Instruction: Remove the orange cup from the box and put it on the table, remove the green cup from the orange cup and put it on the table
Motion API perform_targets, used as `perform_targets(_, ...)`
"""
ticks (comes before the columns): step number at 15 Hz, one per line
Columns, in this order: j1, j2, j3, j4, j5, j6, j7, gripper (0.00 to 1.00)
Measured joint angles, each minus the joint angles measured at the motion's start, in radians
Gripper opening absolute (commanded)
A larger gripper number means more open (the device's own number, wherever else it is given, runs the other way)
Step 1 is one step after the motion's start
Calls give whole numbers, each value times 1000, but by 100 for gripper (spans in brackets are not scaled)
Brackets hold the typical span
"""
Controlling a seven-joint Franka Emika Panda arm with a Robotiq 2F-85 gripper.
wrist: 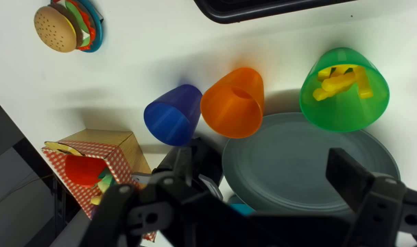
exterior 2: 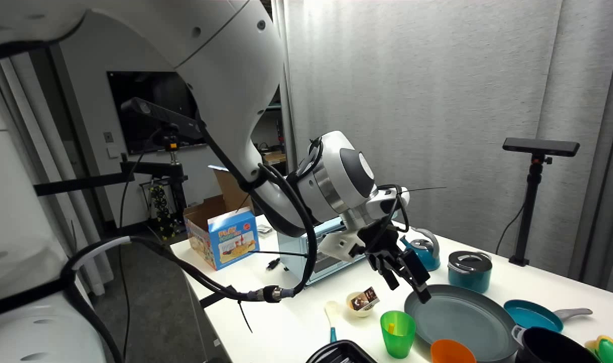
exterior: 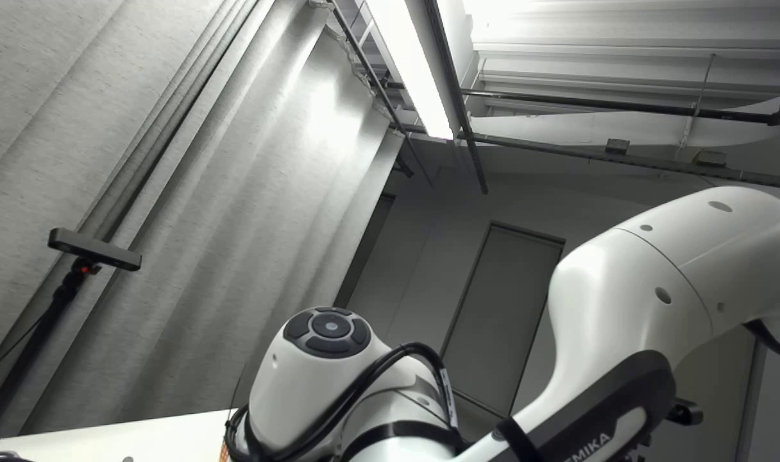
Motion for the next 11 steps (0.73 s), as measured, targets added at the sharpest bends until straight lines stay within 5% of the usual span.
perform_targets(11, -30, -56, 8, -54, 0, 28, 0, 100)
